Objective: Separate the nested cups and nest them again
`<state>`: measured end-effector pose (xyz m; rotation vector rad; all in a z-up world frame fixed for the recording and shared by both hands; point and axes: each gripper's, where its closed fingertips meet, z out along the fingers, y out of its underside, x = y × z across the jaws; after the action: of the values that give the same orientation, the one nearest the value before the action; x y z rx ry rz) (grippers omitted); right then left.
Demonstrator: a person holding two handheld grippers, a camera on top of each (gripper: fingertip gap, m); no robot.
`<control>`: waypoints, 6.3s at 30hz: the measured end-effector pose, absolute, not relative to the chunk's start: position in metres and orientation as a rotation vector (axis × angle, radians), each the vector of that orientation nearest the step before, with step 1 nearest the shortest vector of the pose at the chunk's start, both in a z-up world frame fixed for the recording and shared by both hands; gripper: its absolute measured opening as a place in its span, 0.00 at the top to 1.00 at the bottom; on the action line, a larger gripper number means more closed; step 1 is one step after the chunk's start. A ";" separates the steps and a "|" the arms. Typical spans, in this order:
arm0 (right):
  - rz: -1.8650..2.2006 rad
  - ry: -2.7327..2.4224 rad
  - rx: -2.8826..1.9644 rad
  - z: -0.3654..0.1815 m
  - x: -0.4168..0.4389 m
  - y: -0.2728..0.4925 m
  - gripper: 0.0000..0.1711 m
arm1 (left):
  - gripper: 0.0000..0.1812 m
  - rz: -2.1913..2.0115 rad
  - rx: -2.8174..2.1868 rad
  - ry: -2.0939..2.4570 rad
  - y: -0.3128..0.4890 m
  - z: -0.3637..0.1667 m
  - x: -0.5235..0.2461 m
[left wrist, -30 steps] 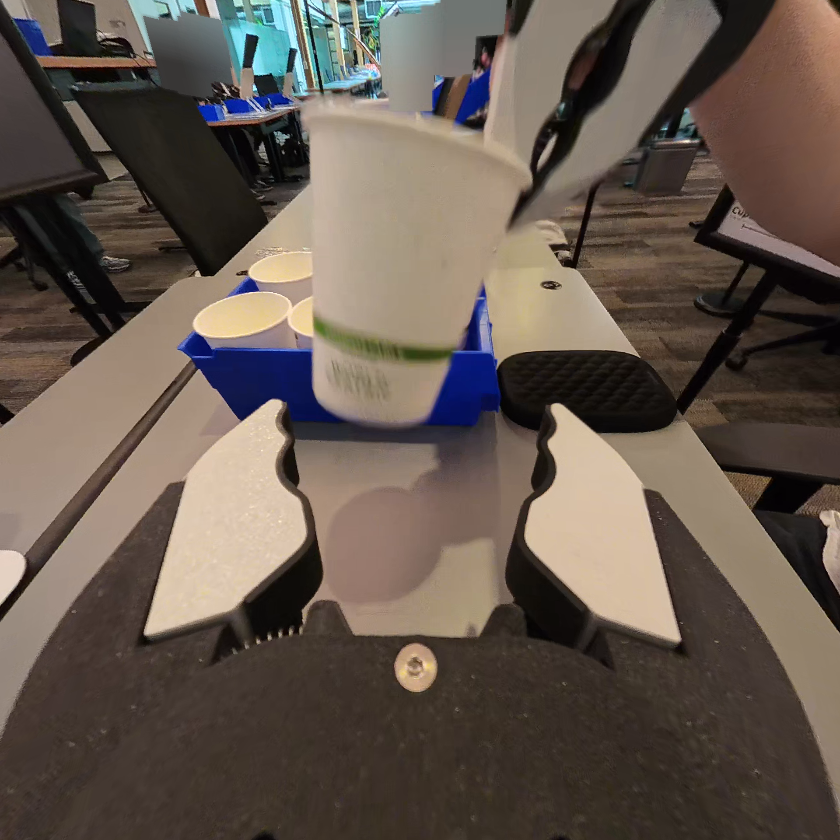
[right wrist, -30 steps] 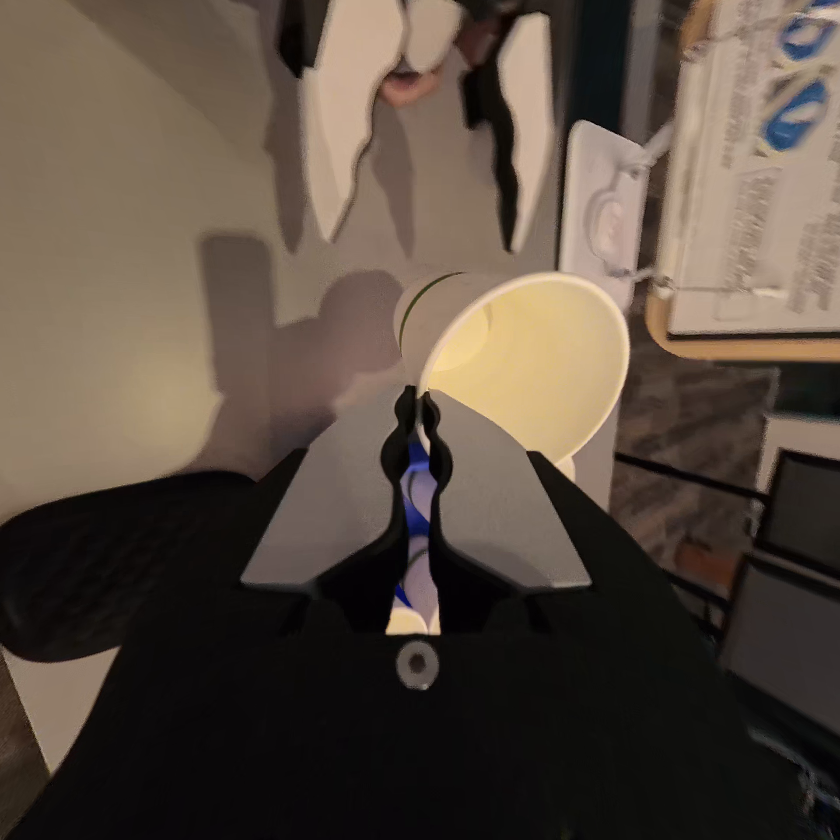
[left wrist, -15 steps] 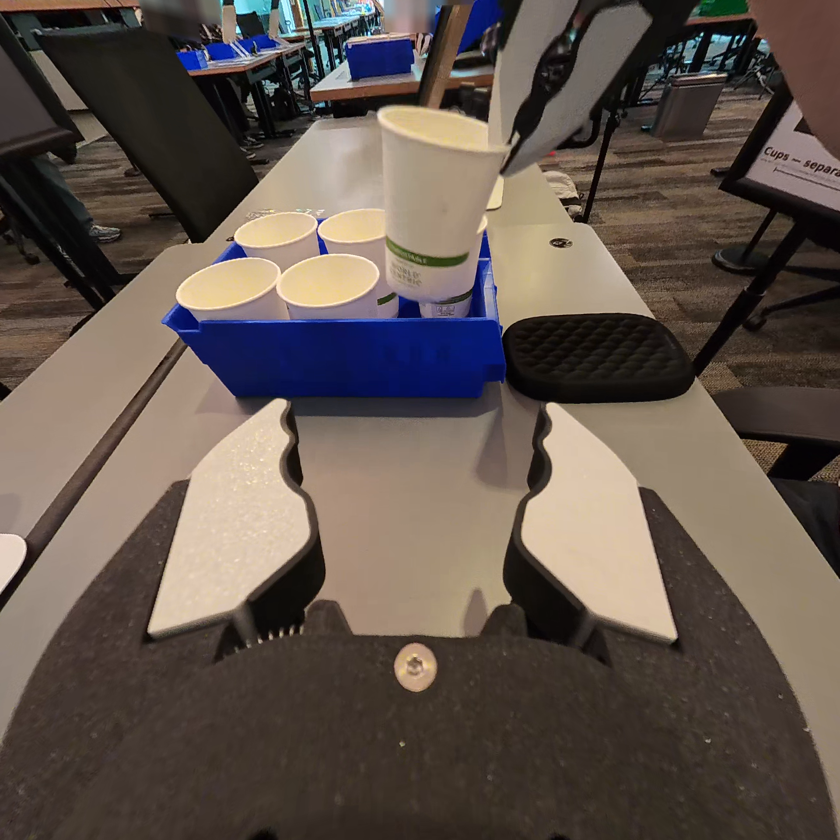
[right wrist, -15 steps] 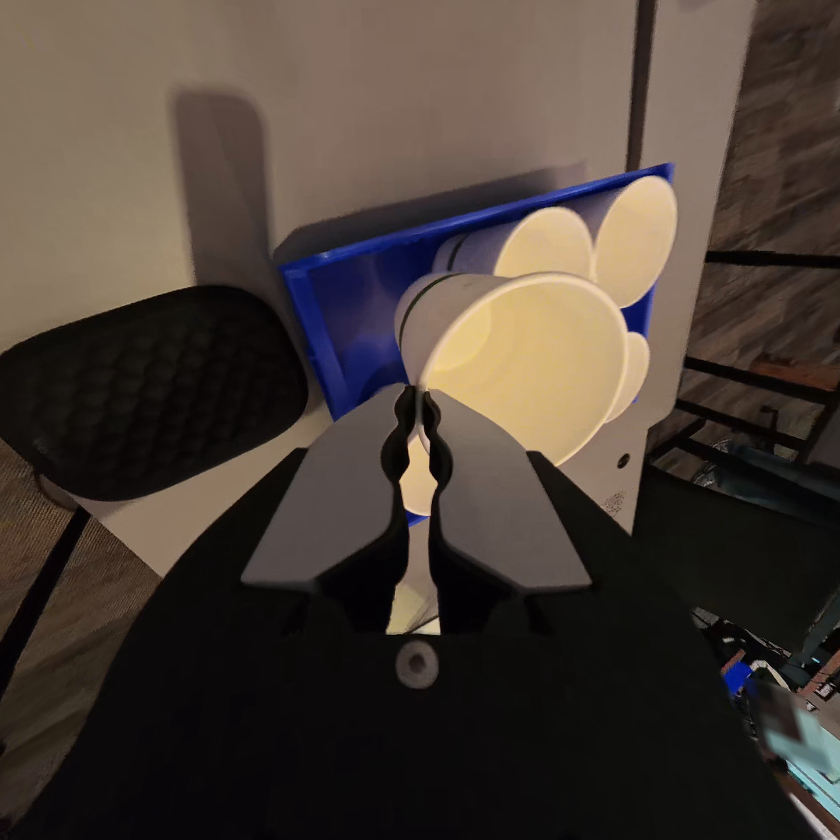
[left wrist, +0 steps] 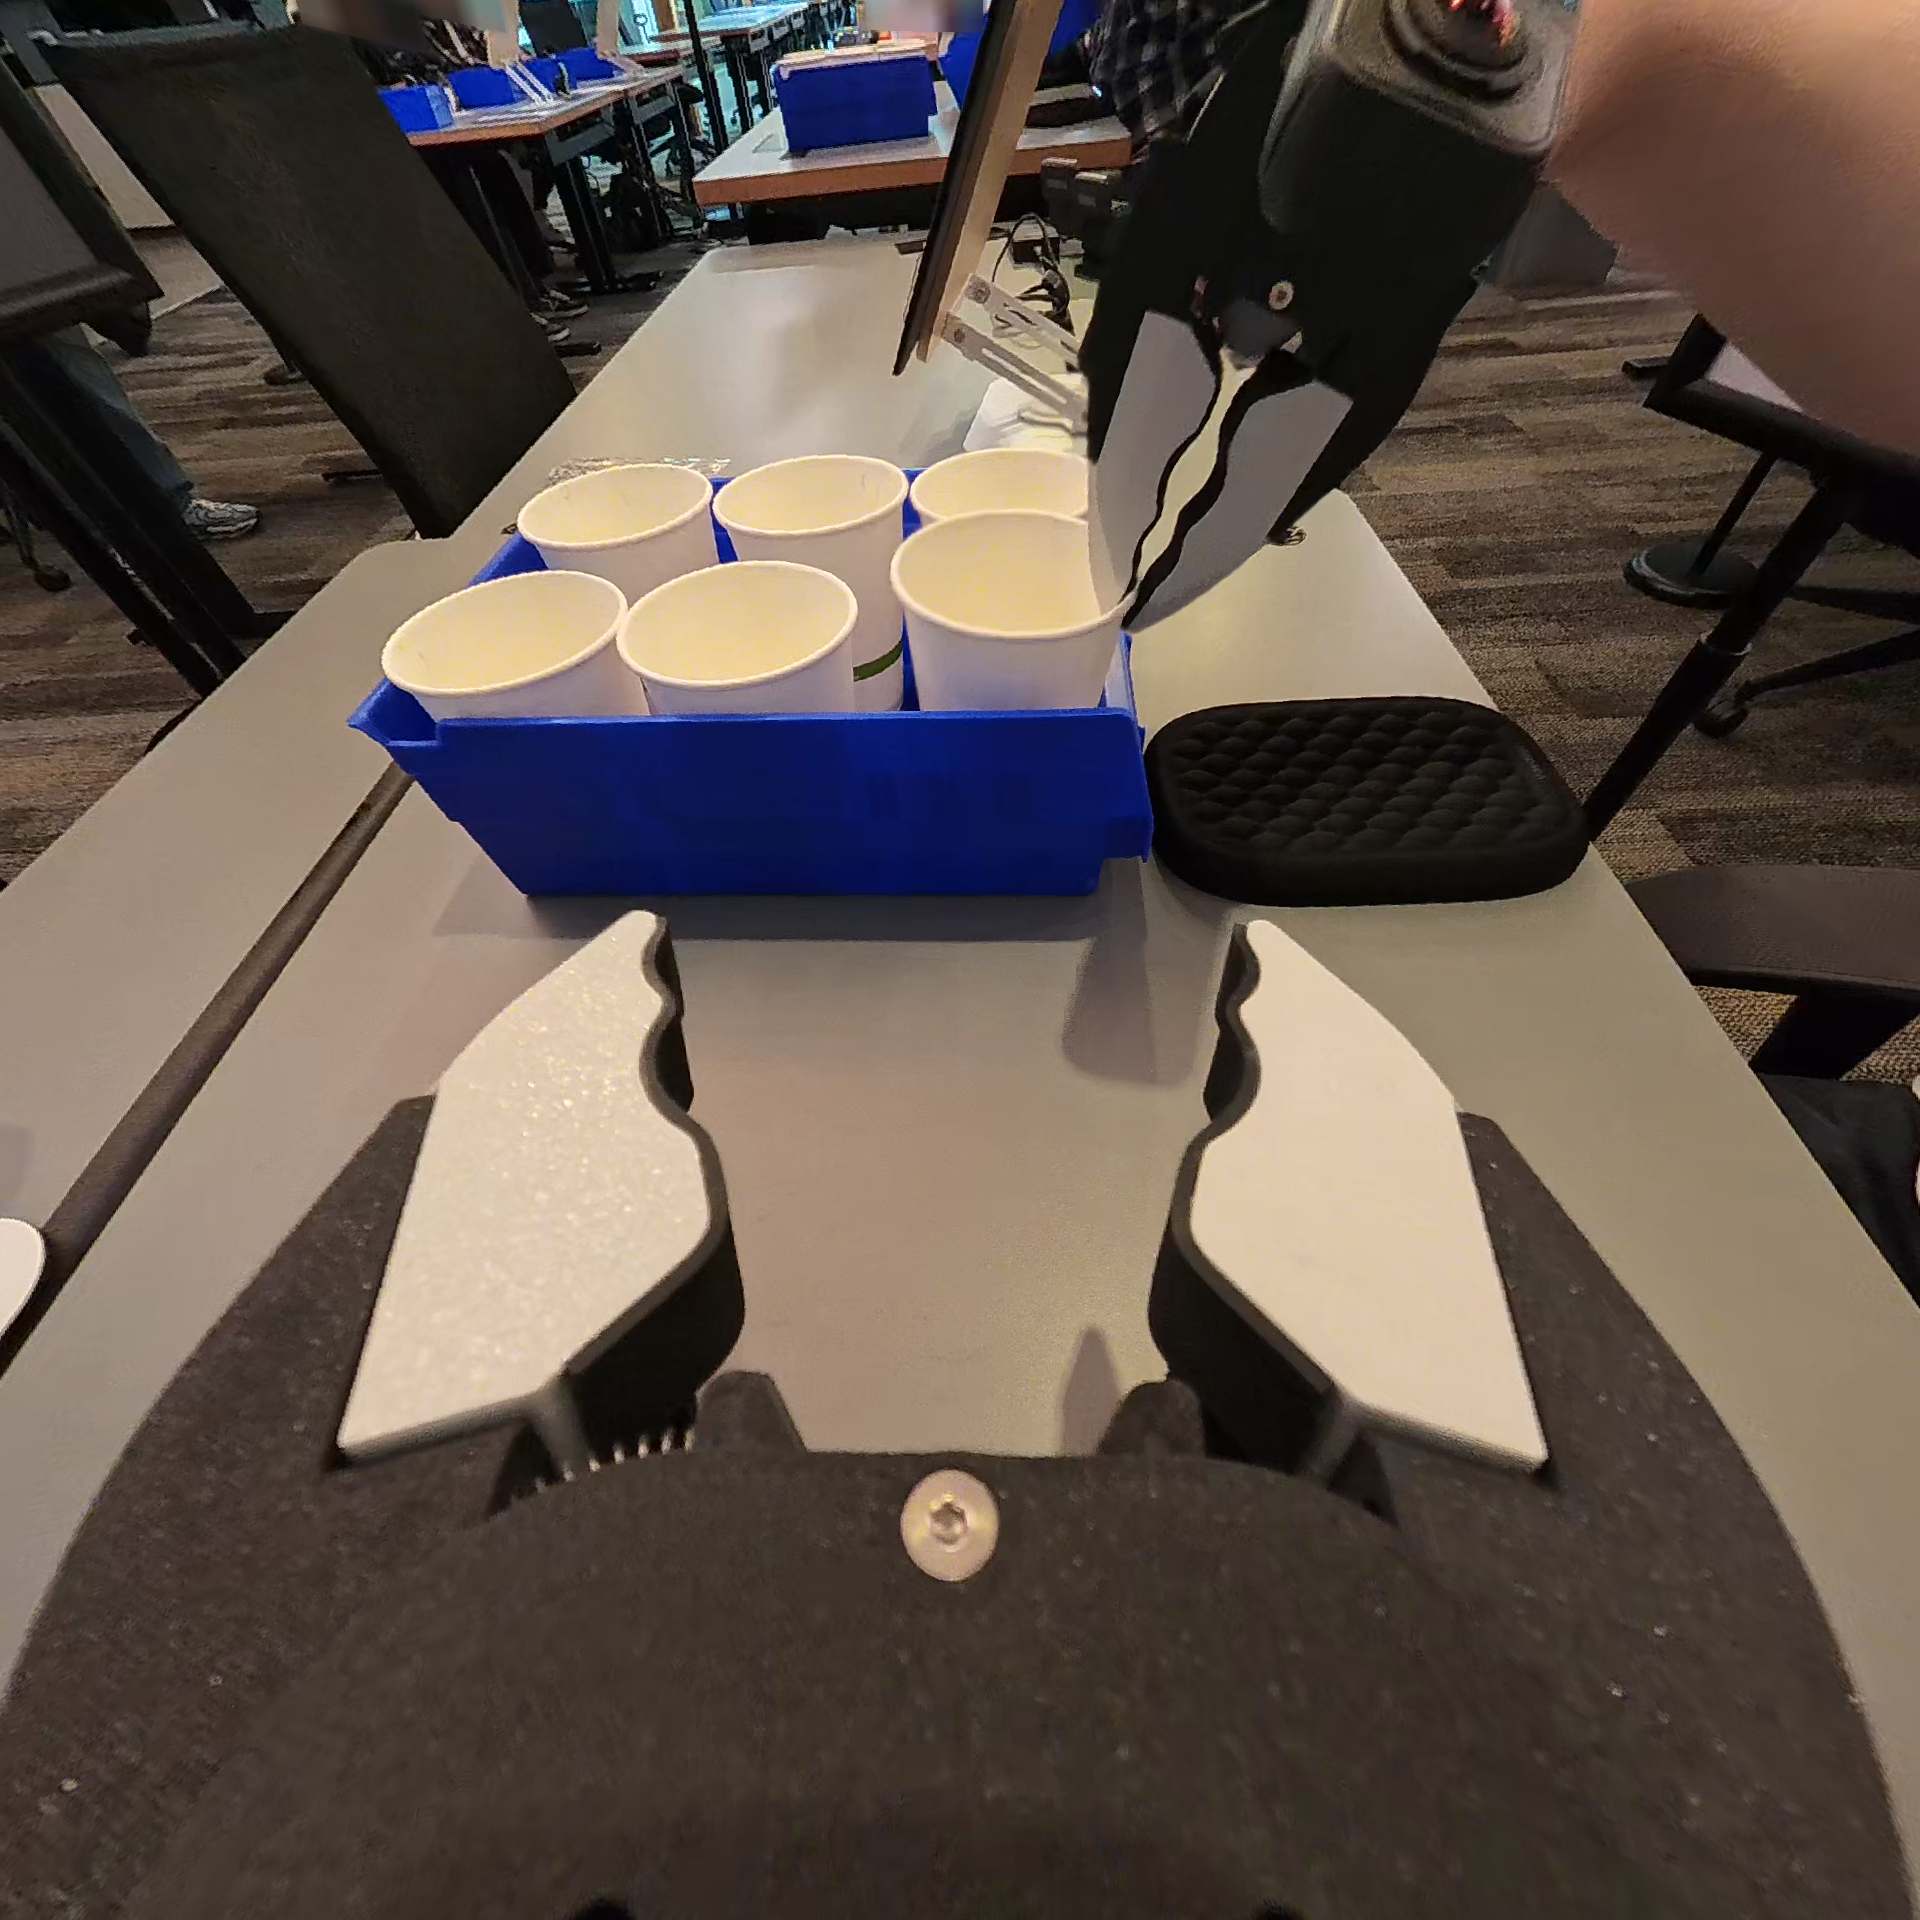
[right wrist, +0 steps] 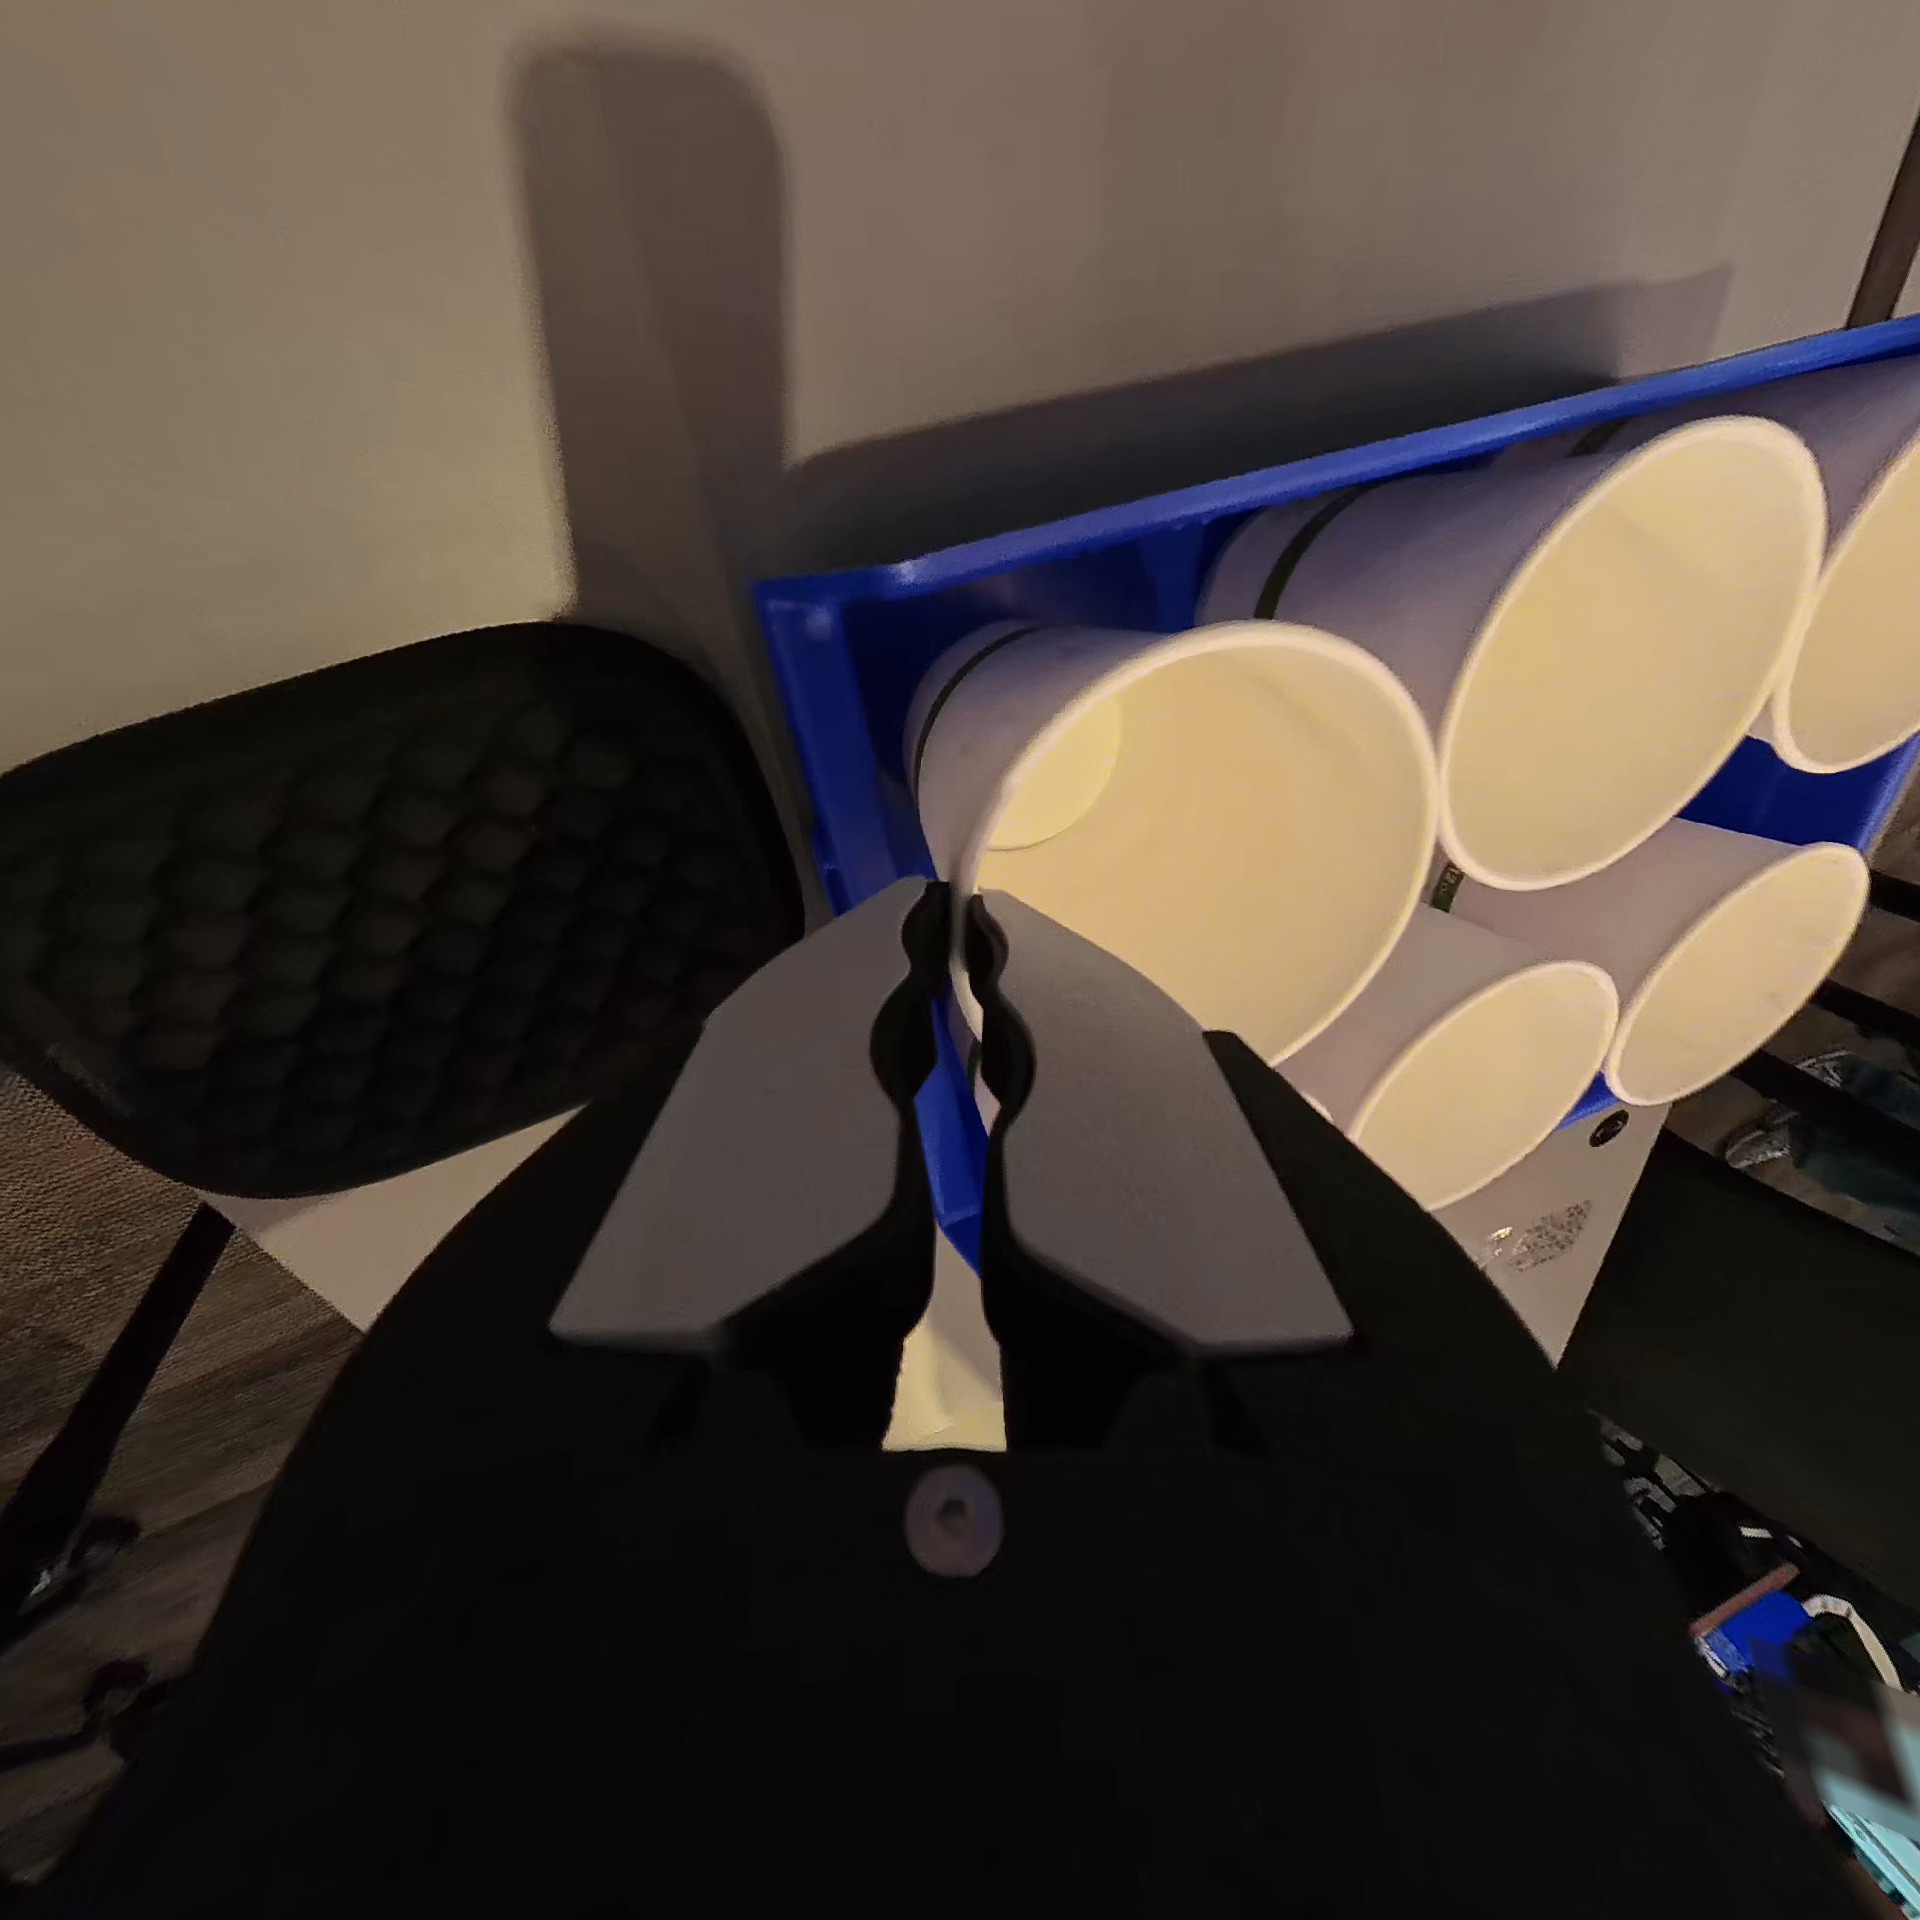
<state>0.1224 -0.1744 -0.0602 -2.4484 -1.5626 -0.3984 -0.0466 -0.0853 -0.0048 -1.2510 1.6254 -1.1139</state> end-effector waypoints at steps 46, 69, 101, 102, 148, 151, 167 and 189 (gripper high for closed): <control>-0.281 -1.534 -2.466 -0.072 0.121 -0.163 0.95 | 0.46 -1.101 -1.263 1.649 -0.086 -0.011 -0.046; -0.180 -0.553 -2.284 0.050 0.236 -0.149 0.90 | 0.46 -1.069 -1.272 1.664 -0.086 -0.015 -0.044; 0.459 0.142 -2.877 -0.085 0.289 -0.126 0.95 | 0.46 -1.012 -1.342 1.701 -0.078 -0.041 -0.040; 0.456 0.142 -2.887 -0.085 0.289 -0.126 0.95 | 0.46 -1.011 -1.341 1.702 -0.078 -0.041 -0.040; 0.400 0.302 -3.015 -0.088 0.268 -0.133 0.97 | 0.53 -0.420 -1.766 1.168 0.043 0.055 -0.247; 0.379 0.269 -3.017 -0.088 0.263 -0.131 0.97 | 0.55 -0.147 -1.997 1.011 0.064 0.032 -0.339; 0.369 0.198 -3.015 -0.088 0.242 -0.127 0.97 | 0.62 -0.369 -2.669 0.339 0.048 -0.088 -0.505; 0.365 0.121 -3.016 -0.088 0.220 -0.122 0.96 | 0.95 -0.268 -2.871 0.765 0.038 -0.115 -0.414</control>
<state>0.2201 -0.1217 -0.0878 -3.0157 0.1206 0.3646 -0.4142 0.0379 -0.1148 -2.8712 0.7652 -0.2680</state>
